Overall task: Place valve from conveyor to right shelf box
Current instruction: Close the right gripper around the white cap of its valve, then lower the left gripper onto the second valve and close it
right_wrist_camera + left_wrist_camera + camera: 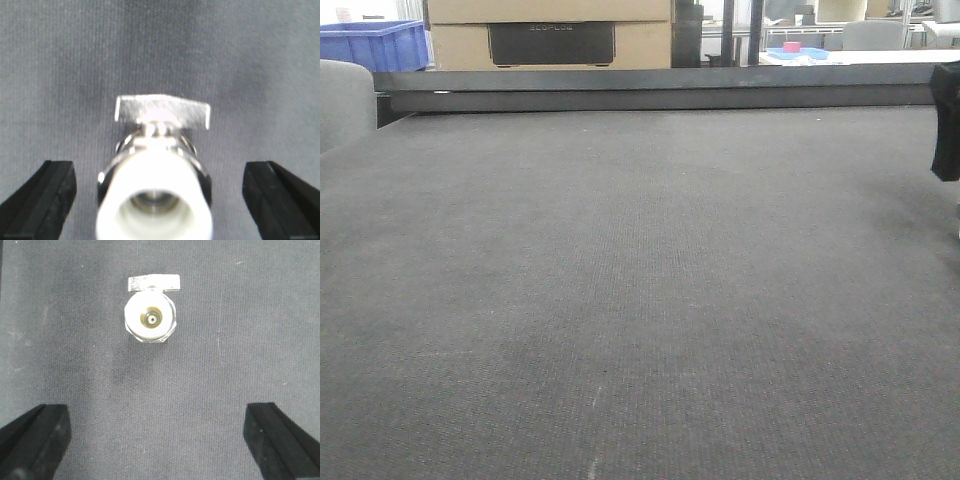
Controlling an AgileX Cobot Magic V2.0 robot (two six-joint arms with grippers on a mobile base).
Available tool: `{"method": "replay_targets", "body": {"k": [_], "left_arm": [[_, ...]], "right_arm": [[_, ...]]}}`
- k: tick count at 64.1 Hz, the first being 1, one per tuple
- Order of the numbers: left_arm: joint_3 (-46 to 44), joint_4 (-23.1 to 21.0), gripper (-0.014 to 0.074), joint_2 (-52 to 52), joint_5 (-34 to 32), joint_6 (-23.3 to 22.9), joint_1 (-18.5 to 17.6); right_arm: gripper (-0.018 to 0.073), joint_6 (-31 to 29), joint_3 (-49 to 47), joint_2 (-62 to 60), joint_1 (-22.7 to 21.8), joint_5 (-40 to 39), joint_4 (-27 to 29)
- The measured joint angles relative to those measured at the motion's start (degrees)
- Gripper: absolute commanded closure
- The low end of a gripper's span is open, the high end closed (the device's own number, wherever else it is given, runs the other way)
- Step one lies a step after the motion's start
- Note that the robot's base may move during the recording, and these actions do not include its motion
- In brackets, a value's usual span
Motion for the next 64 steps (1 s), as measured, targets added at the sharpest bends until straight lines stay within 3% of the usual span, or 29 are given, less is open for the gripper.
{"method": "replay_targets", "body": {"k": [15, 19, 25, 38, 55, 64], "left_arm": [[0.0, 0.0, -0.0006, 0.0, -0.23, 0.0, 0.0], [0.0, 0.0, -0.0006, 0.0, -0.46, 0.0, 0.0], [0.0, 0.0, -0.0006, 0.0, -0.47, 0.0, 0.0], [0.0, 0.0, -0.0006, 0.0, -0.56, 0.1, 0.0], [-0.52, -0.12, -0.0006, 0.09, 0.61, 0.35, 0.26], [-4.4, -1.46, -0.0006, 1.41, 2.86, 2.33, 2.24]], "right_arm": [[0.0004, -0.34, -0.03, 1.24, 0.0, -0.56, 0.0], [0.0042, -0.58, -0.03, 1.45, 0.0, -0.56, 0.0], [0.0178, -0.74, -0.03, 1.77, 0.0, -0.56, 0.0], [0.0727, -0.74, -0.03, 1.79, 0.0, -0.68, 0.23], [0.072, -0.85, 0.09, 0.13, 0.0, -0.57, 0.55], [0.072, -0.85, 0.76, -5.45, 0.0, -1.01, 3.57]]}}
